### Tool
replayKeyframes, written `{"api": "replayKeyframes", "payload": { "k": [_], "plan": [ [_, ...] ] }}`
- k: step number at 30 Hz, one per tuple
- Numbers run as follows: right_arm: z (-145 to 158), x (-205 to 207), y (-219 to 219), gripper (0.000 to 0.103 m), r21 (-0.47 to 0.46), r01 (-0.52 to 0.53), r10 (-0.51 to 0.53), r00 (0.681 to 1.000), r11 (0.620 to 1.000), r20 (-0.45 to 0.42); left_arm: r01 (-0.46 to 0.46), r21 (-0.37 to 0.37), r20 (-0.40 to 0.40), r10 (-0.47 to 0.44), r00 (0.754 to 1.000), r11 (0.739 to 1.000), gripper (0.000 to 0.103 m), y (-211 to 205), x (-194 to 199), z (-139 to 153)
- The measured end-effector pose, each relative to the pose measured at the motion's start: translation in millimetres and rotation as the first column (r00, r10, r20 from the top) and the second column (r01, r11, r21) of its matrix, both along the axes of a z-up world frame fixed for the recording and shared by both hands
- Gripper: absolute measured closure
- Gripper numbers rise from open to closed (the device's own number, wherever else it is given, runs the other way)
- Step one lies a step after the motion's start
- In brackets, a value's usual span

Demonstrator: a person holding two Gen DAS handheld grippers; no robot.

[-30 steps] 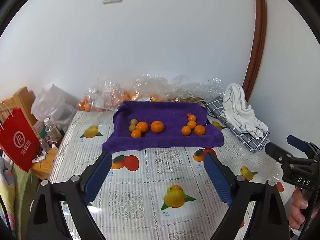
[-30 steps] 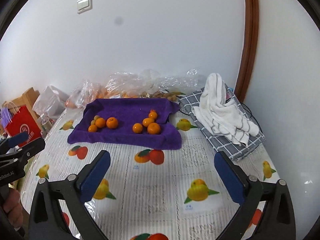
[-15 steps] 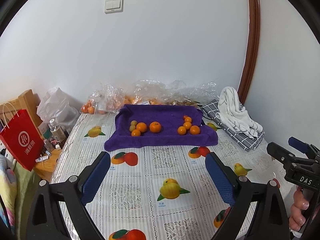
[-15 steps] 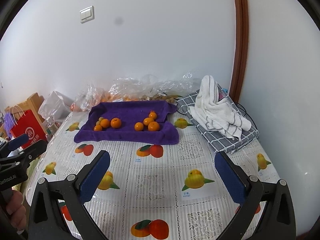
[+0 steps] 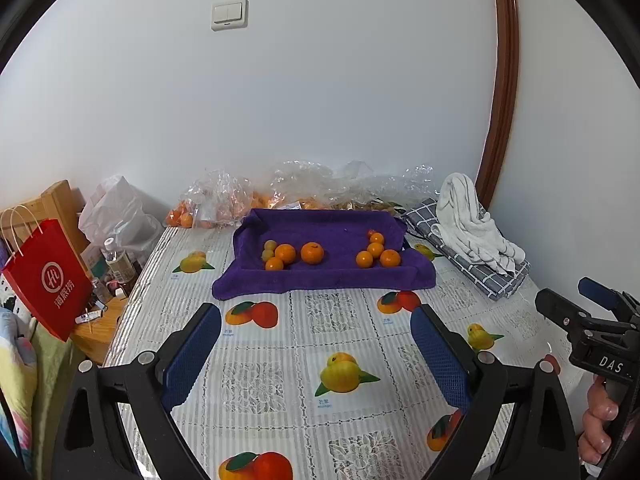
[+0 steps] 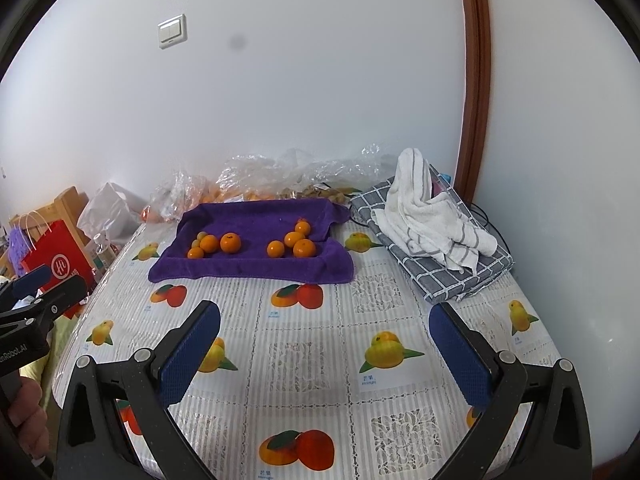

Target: Organize fruits

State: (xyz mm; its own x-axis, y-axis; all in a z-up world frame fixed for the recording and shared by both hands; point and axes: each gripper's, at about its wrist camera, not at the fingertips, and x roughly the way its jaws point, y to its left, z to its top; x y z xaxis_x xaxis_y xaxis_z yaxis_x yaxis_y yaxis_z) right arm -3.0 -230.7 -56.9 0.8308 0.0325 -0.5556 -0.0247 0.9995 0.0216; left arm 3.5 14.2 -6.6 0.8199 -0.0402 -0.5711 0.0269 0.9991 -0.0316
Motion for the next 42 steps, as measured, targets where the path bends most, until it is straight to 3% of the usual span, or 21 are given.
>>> {"api": "replayKeyframes", "payload": {
  "k": [42],
  "plan": [
    [-0.6,-2.5,2.7,0.0,-0.006,-0.007,0.007,1.0,1.0,-0.001,-0.002,-0.001,0.0,0.002,1.0,1.0,0.007,-2.1,-3.8,-0.1]
  ]
}}
